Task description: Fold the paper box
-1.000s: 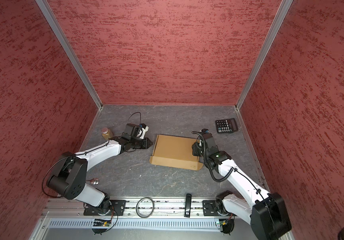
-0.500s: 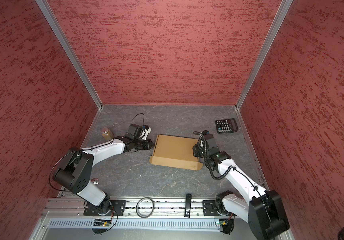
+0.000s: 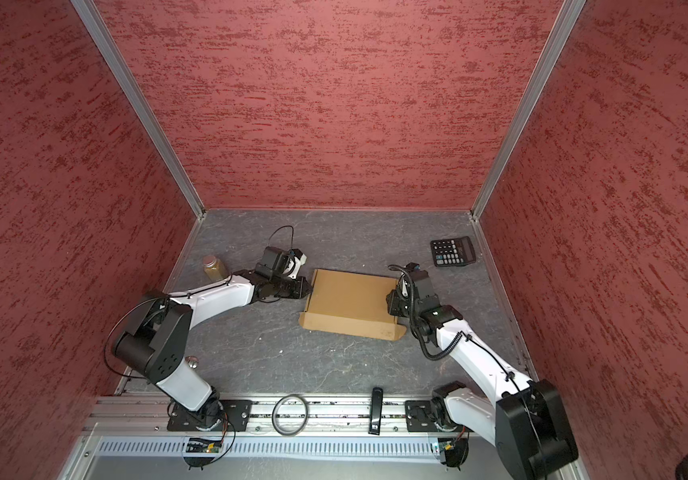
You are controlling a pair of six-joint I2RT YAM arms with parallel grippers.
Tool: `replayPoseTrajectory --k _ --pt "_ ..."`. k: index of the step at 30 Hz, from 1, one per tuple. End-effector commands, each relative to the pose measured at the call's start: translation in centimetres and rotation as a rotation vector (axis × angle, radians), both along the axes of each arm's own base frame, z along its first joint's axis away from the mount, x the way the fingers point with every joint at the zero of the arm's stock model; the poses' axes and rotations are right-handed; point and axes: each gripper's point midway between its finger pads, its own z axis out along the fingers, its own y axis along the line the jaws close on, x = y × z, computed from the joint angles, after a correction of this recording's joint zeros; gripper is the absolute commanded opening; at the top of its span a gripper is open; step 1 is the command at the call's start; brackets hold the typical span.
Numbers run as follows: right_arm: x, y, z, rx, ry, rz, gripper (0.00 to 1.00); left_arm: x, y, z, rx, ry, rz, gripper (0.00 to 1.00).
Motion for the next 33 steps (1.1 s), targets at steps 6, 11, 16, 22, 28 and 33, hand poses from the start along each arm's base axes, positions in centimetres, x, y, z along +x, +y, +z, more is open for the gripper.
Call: replayPoseTrajectory --k 6,11,16,22,28,33 --pt "0.2 0.0 0.2 0.019 -0.025 0.001 0.41 0.8 0.1 -0.1 0.049 -0.032 0.007 0.21" --pt "0.1 0.0 0.0 0.022 -0.027 0.001 0.42 0.9 0.0 -0.3 0.062 -0.034 0.012 0.2" --pt "0.2 0.0 -0.1 0.022 -0.024 0.003 0.41 0.9 0.1 -0.4 0.071 -0.036 0.019 0.18" --pt "0.3 -0.1 -0.1 0.023 -0.028 0.001 0.41 0.9 0.2 -0.5 0.086 -0.037 0.021 0.15" --pt "0.3 -0.1 0.0 0.026 -0.031 0.0 0.42 0.8 0.2 -1.0 0.091 -0.028 0.026 0.13" --pt "0.4 -0.3 0.3 0.032 -0.041 -0.004 0.53 0.9 0.6 -1.2 0.101 -0.03 0.04 0.12"
